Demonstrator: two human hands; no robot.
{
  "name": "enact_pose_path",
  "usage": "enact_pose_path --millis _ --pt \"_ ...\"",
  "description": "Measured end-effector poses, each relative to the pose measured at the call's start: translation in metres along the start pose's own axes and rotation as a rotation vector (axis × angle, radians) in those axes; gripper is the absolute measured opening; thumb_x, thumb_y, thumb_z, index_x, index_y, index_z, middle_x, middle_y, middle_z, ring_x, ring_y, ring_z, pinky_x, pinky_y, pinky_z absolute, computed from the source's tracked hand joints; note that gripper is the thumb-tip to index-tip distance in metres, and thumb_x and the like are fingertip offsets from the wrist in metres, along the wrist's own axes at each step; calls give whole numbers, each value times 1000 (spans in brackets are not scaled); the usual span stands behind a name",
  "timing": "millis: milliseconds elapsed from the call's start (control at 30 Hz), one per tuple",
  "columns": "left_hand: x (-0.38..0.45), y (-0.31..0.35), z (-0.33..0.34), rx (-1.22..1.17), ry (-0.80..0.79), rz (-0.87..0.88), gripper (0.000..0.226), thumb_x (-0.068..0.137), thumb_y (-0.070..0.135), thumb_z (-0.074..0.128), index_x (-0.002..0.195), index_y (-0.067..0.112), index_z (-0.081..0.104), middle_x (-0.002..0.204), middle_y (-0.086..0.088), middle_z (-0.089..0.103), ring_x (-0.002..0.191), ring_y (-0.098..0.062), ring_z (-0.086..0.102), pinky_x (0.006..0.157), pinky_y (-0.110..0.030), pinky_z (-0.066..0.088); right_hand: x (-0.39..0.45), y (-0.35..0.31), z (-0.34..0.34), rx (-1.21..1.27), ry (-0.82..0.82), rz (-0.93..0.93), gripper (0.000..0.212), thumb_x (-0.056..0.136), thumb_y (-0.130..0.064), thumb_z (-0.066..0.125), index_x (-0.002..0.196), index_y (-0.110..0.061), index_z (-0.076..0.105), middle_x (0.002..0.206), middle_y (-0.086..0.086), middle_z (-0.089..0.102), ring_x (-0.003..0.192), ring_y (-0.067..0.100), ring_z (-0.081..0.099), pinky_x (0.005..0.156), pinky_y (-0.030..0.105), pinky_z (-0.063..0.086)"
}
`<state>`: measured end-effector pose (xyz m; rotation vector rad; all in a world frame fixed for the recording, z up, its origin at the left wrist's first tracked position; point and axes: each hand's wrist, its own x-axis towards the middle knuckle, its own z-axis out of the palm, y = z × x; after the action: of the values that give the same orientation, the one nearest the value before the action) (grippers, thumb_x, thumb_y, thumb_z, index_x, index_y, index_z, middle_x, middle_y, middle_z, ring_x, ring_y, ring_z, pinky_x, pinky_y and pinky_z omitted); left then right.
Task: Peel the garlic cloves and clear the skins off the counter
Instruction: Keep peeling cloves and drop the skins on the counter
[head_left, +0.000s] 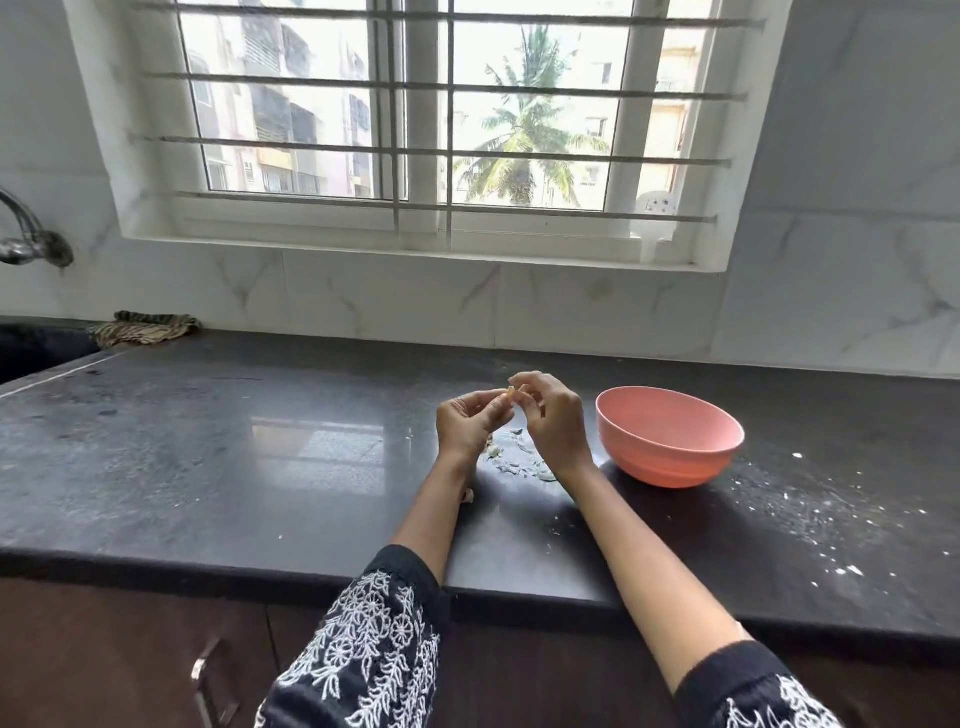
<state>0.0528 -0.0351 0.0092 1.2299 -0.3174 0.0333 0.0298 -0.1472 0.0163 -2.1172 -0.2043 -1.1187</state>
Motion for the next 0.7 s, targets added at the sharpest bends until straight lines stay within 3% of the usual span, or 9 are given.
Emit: enact_pose_path --millis 133,333,433,600,633,700 --pt "-4 0 0 17 -12 9 17 79 5 71 94 -3 70 72 -3 70 66 -7 66 54 -13 47 -1 4 0 -26 -6 5 15 81 4 59 85 -8 67 82 5 66 73 14 58 67 20 42" --pt "-3 4 -1 -55 -90 -88 17 84 8 66 100 1 68 66 3 71 63 -4 67 56 -13 49 0 3 -3 27 30 39 13 80 2 62 80 -9 68 78 3 66 67 9 55 61 5 36" --pt "-4 6 -1 -101 -129 -144 15 86 2 61 100 -1 65 64 3 71 61 -4 67 57 -11 50 0 3 -3 49 27 46 11 79 1 63 80 -10 68 77 4 66 67 10 57 61 8 38" --pt "-2 6 -4 -66 -109 -110 12 78 2 70 89 7 69 71 -3 73 69 -11 69 70 -21 55 2 5 0 110 -25 203 12 79 -11 71 91 -10 70 83 3 66 69 15 59 61 32 51" --pt "-2 6 -4 -35 -94 -87 13 77 4 72 89 9 69 73 -4 73 70 -12 70 68 -24 54 1 5 1 109 -44 239 12 80 -14 71 91 -10 71 82 3 67 66 12 59 59 31 51" --pt "-5 9 -2 7 -90 -56 17 80 4 70 96 6 67 77 -8 72 65 -11 70 58 -18 47 1 4 1 187 -79 329 11 82 -16 70 89 -7 70 76 4 67 53 4 57 50 23 49"
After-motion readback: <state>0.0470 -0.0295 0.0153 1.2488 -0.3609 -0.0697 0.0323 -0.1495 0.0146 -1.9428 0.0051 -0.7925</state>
